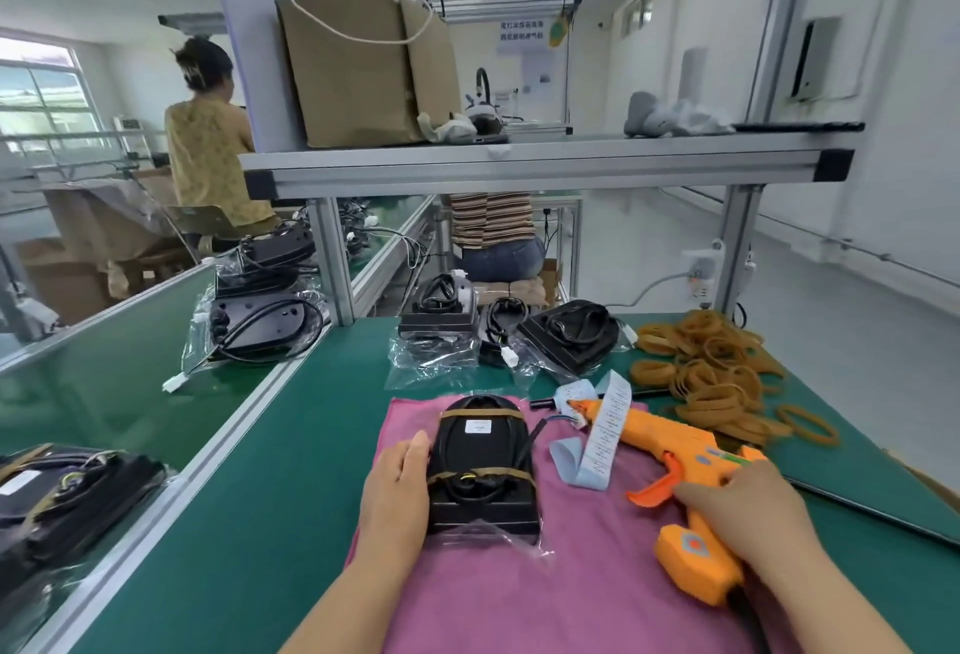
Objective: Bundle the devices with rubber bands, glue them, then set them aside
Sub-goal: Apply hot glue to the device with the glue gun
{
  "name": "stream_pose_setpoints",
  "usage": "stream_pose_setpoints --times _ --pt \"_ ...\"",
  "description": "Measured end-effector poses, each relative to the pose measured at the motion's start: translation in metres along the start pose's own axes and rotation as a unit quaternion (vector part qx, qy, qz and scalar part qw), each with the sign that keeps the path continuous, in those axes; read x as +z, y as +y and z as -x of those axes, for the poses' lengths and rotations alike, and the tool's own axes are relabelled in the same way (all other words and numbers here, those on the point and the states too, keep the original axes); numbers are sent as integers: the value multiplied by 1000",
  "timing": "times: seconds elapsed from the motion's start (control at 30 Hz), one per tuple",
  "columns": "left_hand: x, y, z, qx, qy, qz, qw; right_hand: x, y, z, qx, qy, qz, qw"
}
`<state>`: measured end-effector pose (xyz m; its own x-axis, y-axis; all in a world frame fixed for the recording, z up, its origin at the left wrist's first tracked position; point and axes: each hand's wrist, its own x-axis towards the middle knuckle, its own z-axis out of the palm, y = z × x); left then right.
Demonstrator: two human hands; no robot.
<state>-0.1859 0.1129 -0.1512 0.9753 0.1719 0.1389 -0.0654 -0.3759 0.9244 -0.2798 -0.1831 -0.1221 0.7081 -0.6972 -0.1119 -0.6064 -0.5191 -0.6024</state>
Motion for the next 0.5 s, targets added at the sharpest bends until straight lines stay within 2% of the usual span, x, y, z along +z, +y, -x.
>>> stream_pose_setpoints --times 0.03,0.1,0.17,0.23,0.27,0.4,0.47,0.5 --pt "0 0 0 -2 1 11 1000 -5 1 -2 10 -11 -32 999" --pt "0 -1 -1 -5 7 27 1000 -14 3 -4 61 -56 -192 978" --pt "0 -1 -1 -8 9 36 999 -22 3 -2 128 -146 -366 910" --pt "0 -2 -1 -11 7 43 999 -26 -1 3 156 -210 -455 851" --pt "0 -2 -2 -13 6 48 999 -28 -3 6 160 -219 -474 837" --pt "1 -4 -2 -14 5 55 998 -39 -12 22 125 -210 -497 832" --pt "1 -5 -3 -15 5 58 998 -48 -17 26 74 -178 -470 861" --pt "1 -5 -3 -17 5 57 998 -53 -19 26 37 -141 -432 890"
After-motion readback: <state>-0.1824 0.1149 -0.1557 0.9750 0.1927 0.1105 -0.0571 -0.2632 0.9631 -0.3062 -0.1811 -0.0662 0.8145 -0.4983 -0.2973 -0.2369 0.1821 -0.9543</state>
